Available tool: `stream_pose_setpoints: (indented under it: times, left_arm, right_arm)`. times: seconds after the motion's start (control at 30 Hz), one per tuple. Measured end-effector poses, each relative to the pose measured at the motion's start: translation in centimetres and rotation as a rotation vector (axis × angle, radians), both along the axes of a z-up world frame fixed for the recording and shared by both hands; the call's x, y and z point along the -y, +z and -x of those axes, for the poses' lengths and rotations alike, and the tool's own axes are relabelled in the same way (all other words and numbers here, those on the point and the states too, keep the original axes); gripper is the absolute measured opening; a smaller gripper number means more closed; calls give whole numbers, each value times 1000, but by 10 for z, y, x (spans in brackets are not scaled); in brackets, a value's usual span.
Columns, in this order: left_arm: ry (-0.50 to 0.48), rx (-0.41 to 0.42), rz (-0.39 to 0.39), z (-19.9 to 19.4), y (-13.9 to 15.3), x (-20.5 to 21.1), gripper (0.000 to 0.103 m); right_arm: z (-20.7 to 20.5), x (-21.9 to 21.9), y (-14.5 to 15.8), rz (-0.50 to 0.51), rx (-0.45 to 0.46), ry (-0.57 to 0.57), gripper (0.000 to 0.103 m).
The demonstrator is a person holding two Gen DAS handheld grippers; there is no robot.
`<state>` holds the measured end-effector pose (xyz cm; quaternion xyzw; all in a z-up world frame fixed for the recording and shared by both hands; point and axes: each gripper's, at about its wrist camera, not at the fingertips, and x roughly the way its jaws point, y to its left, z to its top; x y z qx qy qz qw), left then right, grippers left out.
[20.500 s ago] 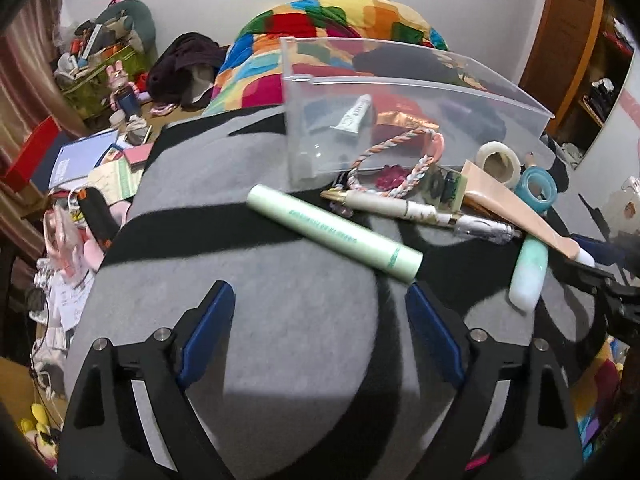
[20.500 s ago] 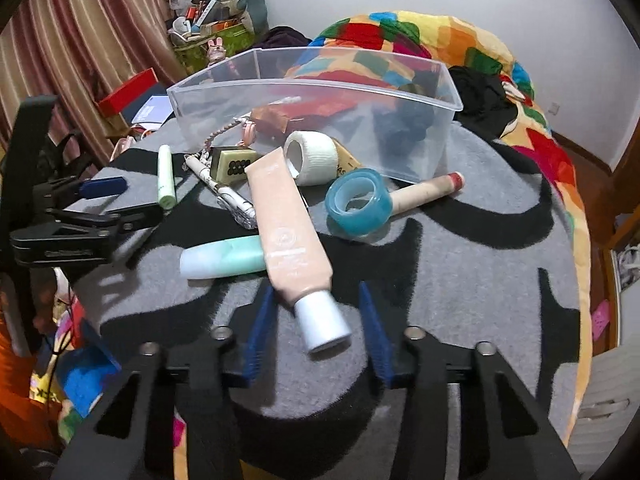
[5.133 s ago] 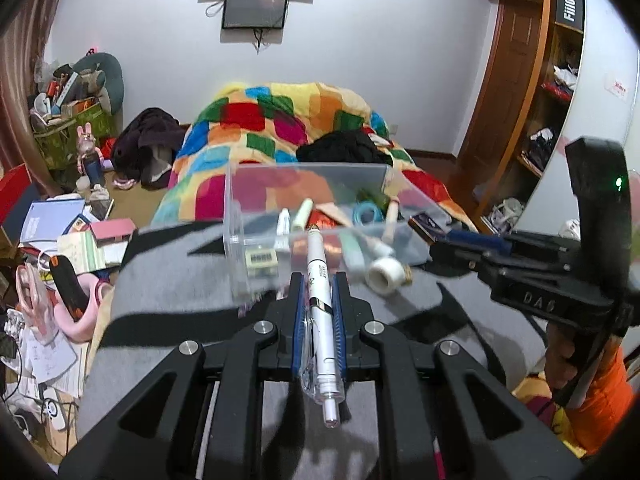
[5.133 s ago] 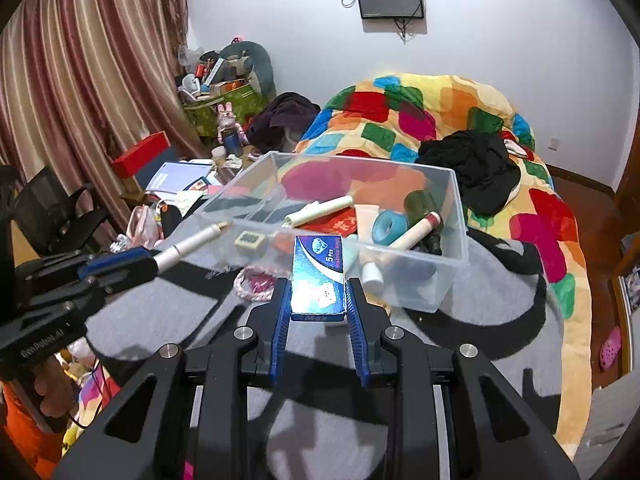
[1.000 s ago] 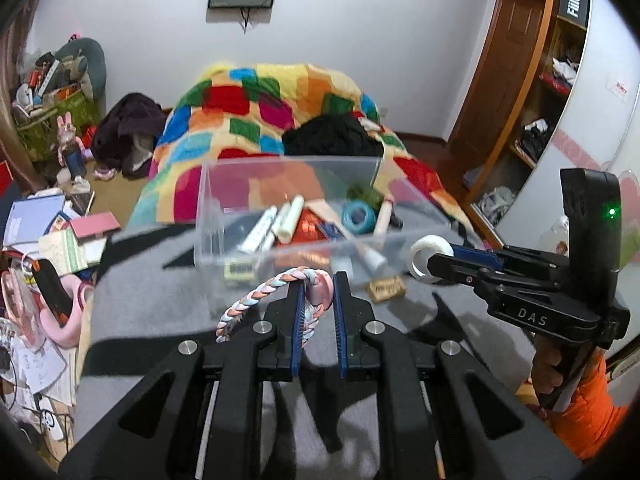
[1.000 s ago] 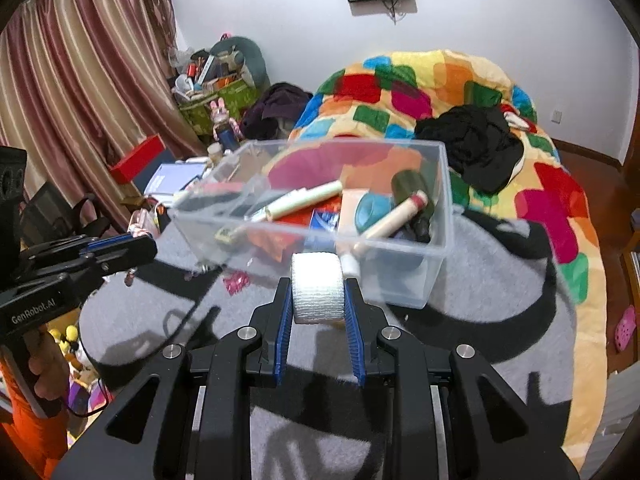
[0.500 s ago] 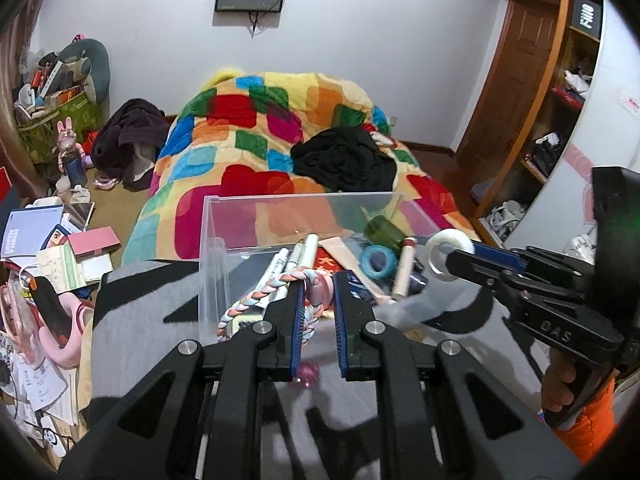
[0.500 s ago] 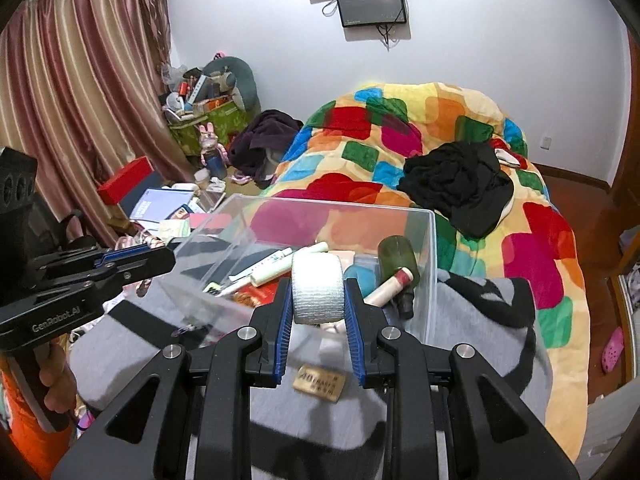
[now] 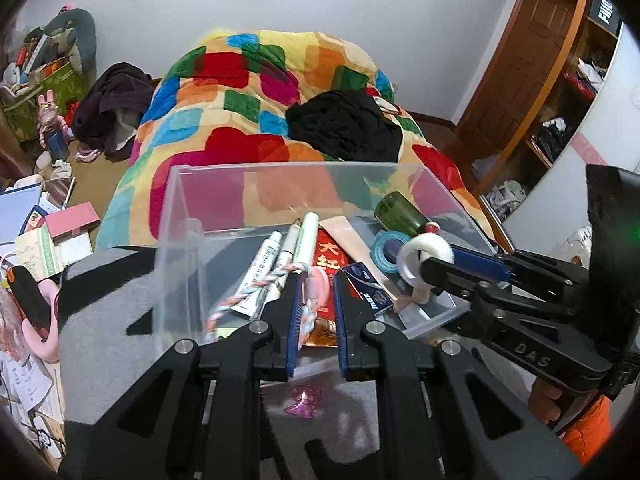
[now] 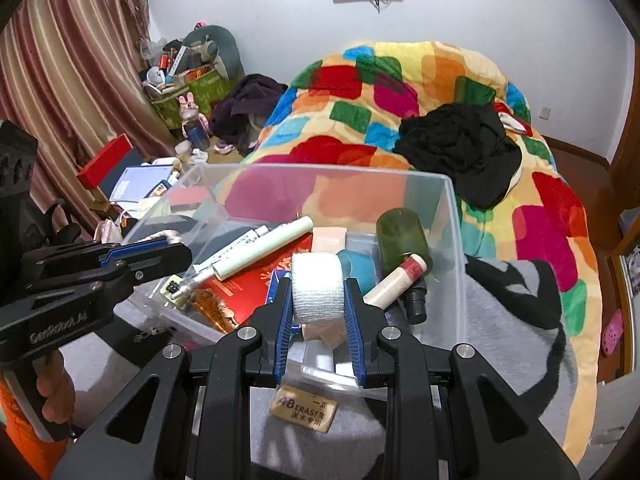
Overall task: Organize objects
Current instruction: 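Lower the bracelet and tape roll into the clear box, open both grippers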
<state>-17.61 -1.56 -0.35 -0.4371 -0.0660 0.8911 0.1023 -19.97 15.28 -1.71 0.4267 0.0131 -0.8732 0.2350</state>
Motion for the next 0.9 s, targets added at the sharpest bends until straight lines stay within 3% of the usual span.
stream_pose_setpoints:
  times: [0.23,0.37,0.43,0.73,0.9]
  left_arm:
    - [-32,-3,9,-6,2,-9,14]
    - [-39,-26,23,-14,10,-13,17]
    - [-37,-49,41,-19,15,-15,28]
    - [-7,-147,105,-45,36,-18,59]
    - [22,-157,105,-55,38,-8,75]
  right_arm:
    - [-1,-4,-3,-8,21,8,24]
    - [-3,-6,0,-21,12,-4,35]
    - [-6,-8,3,-22,0,-9,40]
    - [-28,-11,23,-31,-73,-7,52]
    - [-47,-19,31,-26,-109,-11,64]
